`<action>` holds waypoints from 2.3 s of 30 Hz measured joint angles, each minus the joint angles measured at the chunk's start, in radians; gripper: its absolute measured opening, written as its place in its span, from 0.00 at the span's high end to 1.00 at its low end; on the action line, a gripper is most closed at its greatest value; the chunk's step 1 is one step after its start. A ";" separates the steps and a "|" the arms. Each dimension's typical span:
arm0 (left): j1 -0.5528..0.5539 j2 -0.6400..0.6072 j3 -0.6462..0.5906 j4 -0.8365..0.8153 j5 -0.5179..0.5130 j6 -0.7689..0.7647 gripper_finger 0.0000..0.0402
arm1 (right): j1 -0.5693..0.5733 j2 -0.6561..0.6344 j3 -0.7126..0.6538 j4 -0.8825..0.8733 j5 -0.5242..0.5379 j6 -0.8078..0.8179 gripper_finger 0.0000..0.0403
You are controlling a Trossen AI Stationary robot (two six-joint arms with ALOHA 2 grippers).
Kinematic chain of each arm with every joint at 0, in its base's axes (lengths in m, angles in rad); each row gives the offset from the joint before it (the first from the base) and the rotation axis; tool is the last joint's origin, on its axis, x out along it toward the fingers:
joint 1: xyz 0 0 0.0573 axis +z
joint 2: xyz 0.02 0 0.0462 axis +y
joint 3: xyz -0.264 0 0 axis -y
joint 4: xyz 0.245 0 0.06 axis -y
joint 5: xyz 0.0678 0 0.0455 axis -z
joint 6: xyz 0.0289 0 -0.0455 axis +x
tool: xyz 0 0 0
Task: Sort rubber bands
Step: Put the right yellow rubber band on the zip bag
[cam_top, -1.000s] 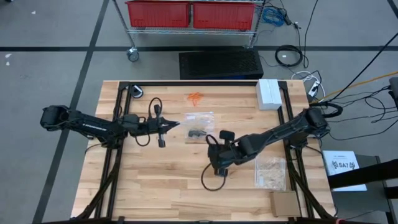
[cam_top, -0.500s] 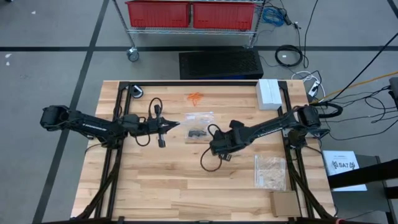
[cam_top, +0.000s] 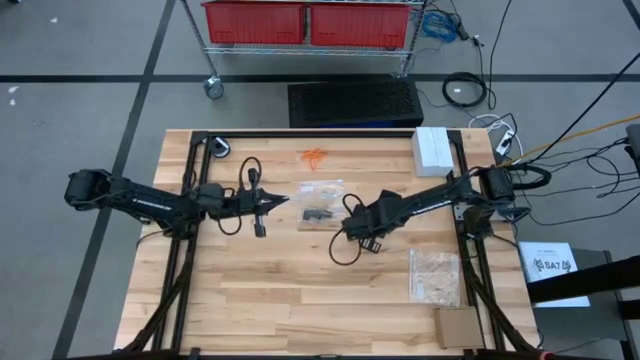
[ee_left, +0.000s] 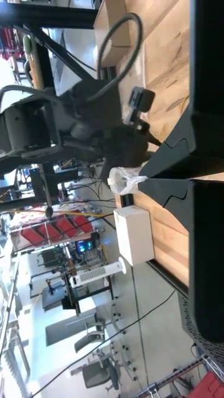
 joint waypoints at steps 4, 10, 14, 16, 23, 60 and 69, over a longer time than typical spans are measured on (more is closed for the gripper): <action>0.000 0.000 0.000 -0.004 0.000 0.000 1.00 | 0.001 -0.008 0.034 0.003 -0.002 -0.070 0.64; 0.000 0.000 0.000 -0.017 0.000 0.000 1.00 | -0.004 -0.009 0.004 0.094 -0.111 -0.229 0.55; 0.000 0.000 0.000 -0.018 0.000 0.000 1.00 | -0.029 -0.009 -0.045 0.163 -0.120 -0.246 0.54; 0.000 0.000 0.000 -0.017 0.000 0.000 1.00 | -0.045 -0.008 -0.074 0.197 -0.124 -0.260 0.55; 0.000 0.000 0.000 -0.018 0.000 0.000 1.00 | -0.094 -0.009 -0.153 0.289 -0.134 -0.342 0.60; 0.000 0.000 0.000 -0.027 0.000 0.001 1.00 | 0.109 -0.134 0.078 0.359 -0.155 -0.339 1.00; 0.000 0.000 0.000 -0.028 0.000 -0.015 1.00 | 0.143 -0.153 0.227 0.481 0.169 -0.465 1.00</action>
